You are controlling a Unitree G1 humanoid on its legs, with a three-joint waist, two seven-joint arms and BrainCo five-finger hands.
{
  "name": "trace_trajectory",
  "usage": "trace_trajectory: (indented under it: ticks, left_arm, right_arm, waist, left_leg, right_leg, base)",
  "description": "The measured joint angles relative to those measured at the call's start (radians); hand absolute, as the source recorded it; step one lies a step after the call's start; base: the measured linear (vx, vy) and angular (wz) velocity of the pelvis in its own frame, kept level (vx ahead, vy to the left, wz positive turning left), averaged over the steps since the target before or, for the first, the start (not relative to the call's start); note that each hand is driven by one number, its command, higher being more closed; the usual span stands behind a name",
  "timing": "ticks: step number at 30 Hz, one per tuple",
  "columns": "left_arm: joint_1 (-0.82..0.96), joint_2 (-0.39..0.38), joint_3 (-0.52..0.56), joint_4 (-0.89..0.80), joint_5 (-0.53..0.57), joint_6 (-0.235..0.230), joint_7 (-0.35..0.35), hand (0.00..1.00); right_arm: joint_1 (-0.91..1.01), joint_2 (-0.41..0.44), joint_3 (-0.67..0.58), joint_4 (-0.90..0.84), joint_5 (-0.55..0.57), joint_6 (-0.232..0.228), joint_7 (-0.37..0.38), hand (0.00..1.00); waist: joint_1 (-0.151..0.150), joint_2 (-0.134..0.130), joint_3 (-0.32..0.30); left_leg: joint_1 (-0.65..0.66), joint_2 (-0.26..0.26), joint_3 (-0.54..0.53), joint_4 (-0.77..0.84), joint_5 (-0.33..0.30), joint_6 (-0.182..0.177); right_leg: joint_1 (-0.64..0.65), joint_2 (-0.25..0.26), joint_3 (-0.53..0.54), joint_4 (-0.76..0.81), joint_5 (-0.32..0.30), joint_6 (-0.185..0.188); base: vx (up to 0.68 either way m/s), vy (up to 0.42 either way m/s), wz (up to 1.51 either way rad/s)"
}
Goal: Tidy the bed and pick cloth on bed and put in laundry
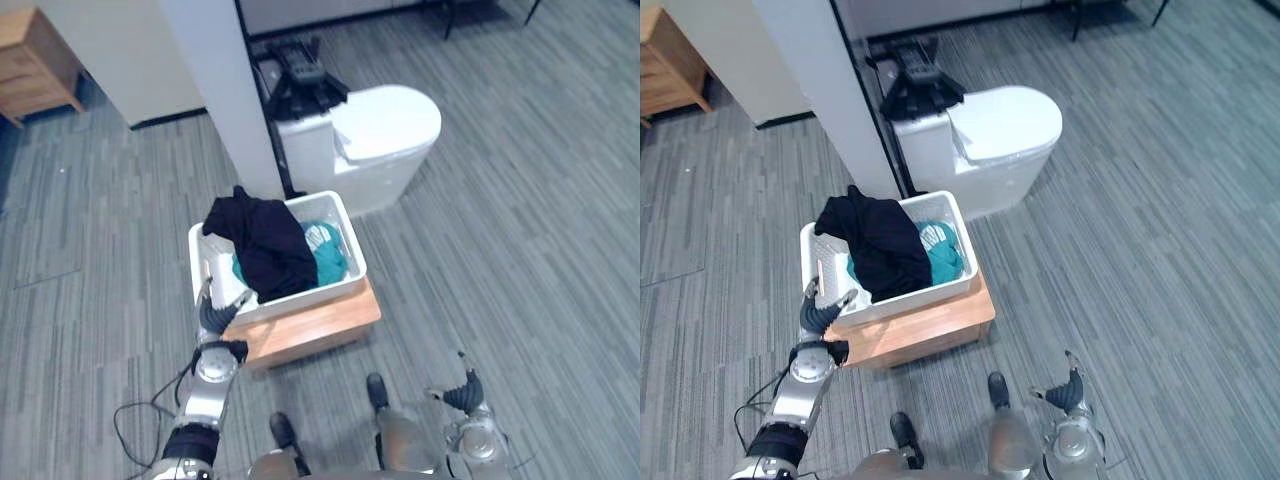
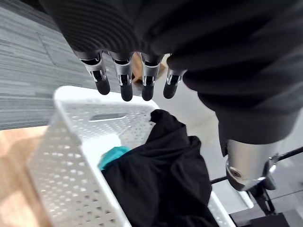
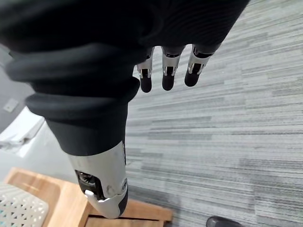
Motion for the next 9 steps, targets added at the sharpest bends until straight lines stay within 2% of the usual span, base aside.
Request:
trace_trajectory:
  ticks: [5,9]
  left_arm:
    - [0.159,-0.133,0.206,0.269,-0.026,0.03,-0.032,0.0]
    - [0.183,-0.161,0.325,0.352,-0.041,0.044,-0.034,0.0]
  right_arm:
    - [0.0,0.073,-0.054,0.107,0.038,0.013,0.008,0.0]
    - [-0.008,0.096,-0.121,0.18,0.083,0.016,0.021,0.0]
  waist:
    - [0.054,-0.012,-0.076]
    - [0.072,-0.002,-0.101]
  left_leg:
    - [0.036,0.003,0.048,0.0,-0.033,-0.003]
    - [0.066,0.007,0.084,-0.001,-0.033,-0.003]
  right_leg:
    - [0.027,-0.014,-0.033,-0.002,-0.013,-0.007]
    - [0.069,-0.021,-0.066,-0.004,-0.028,-0.006]
  base:
    - [0.01,0.019,-0.14]
    - [0.03,0.007,0.2]
